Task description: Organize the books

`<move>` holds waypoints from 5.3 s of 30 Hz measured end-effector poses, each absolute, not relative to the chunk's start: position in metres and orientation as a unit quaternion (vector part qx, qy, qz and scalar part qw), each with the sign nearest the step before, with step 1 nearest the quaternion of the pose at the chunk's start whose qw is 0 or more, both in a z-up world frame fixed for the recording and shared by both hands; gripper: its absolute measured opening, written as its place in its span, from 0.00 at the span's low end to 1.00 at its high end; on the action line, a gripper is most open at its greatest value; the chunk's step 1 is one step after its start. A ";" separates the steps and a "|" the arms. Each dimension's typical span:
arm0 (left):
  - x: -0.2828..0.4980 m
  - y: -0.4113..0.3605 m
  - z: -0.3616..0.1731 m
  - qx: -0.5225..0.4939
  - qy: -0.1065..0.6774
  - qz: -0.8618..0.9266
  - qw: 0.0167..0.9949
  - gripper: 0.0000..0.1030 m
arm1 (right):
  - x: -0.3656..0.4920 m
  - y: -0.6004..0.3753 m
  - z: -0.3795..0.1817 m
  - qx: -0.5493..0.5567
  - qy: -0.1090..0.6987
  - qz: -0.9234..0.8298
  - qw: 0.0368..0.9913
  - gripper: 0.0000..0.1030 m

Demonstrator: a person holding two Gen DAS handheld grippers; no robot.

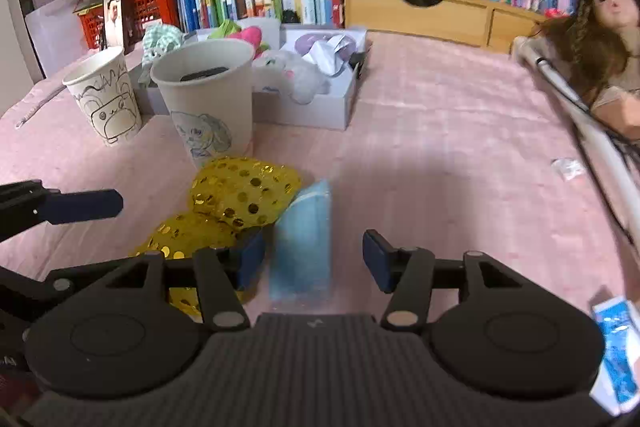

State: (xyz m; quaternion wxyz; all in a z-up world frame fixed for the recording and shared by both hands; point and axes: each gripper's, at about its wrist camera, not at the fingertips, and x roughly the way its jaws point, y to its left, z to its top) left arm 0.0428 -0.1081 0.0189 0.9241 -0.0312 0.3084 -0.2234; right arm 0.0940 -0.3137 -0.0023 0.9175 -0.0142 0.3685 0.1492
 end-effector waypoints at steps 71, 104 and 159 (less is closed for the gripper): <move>0.047 -0.068 0.108 0.008 0.226 -0.210 0.951 0.41 | 0.091 -0.298 0.074 0.083 0.283 0.156 0.943 0.20; 0.227 -0.020 0.148 0.030 0.318 -0.123 0.939 0.41 | 0.215 -0.246 0.113 0.083 0.293 0.136 0.943 0.20; 0.346 -0.022 0.081 -0.013 0.455 -0.108 0.884 0.44 | 0.351 -0.202 0.032 -0.001 0.438 0.106 0.893 0.23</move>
